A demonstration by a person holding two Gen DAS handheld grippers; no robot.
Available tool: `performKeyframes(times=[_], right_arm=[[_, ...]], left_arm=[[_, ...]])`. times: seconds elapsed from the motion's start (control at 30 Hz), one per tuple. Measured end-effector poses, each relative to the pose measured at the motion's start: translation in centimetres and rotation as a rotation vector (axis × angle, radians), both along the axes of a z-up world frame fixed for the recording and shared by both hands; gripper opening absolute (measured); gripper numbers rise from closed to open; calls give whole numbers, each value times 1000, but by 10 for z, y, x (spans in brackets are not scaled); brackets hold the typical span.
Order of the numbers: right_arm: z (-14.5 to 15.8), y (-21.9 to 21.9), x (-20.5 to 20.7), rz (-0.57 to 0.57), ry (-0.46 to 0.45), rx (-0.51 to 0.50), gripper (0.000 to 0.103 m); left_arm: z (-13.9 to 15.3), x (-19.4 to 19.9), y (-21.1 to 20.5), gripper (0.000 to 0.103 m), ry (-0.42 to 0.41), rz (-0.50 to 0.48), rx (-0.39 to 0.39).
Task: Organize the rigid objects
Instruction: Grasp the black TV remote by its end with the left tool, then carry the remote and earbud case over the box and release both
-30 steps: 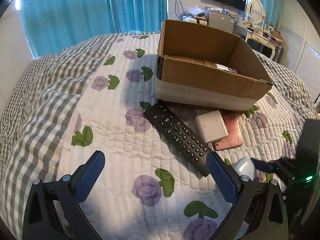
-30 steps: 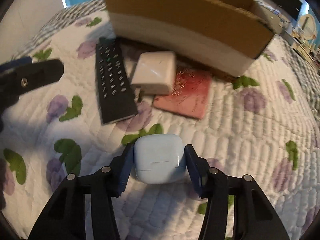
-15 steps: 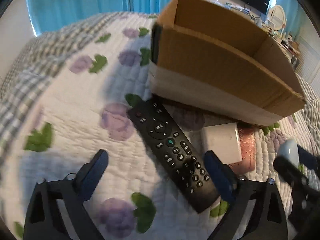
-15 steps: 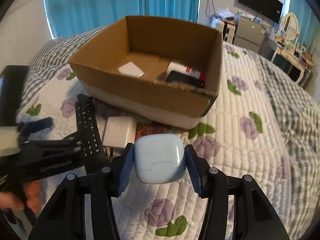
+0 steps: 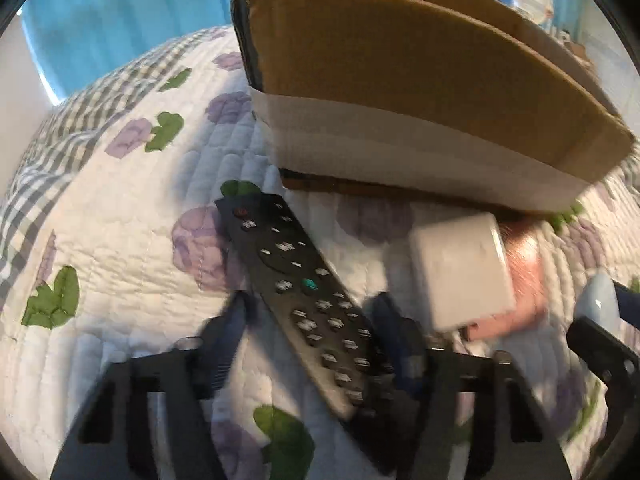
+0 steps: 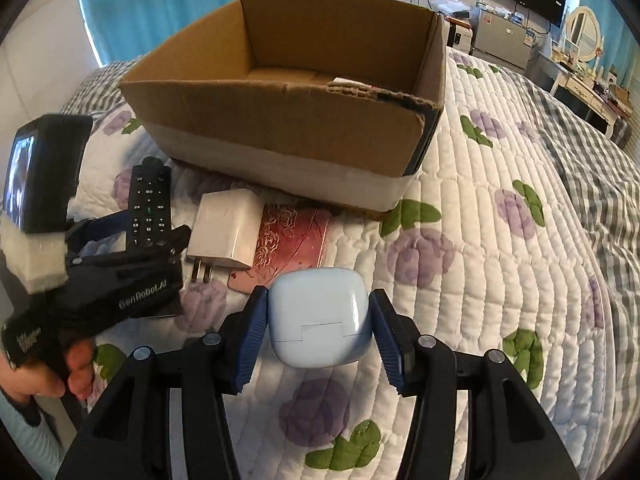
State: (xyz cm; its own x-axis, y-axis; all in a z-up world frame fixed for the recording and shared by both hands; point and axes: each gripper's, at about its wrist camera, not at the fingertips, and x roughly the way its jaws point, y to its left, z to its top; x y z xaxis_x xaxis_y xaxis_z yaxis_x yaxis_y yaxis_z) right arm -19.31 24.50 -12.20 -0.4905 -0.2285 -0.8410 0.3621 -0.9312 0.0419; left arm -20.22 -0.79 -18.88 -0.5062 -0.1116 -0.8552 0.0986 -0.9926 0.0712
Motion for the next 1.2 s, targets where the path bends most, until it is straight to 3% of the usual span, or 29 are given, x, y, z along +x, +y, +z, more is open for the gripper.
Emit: performKeyframes(times=[0.07,0.13,0.43,0.6,0.93,1.2], right_arm=[[1,0,4,-2,6,1,51],[4,0,8,-4,12,3,51],[25,-1,24,-14,45,-13,51],[56,0,35,-23,111,-38,51],[125,6,43,-35,236,-67,51],[168,7,19,-30,327,-77,51]], left_arm=[[5,5,-3,35,-16,-9,23],[10,14,-7,28,-23,-30,72],[57,58,-6,24,56,-122,105],[90,70,4,20,120,-159,108],[171,68,12,19,297,-250,102],[217,25,17,20,355,-298,70]])
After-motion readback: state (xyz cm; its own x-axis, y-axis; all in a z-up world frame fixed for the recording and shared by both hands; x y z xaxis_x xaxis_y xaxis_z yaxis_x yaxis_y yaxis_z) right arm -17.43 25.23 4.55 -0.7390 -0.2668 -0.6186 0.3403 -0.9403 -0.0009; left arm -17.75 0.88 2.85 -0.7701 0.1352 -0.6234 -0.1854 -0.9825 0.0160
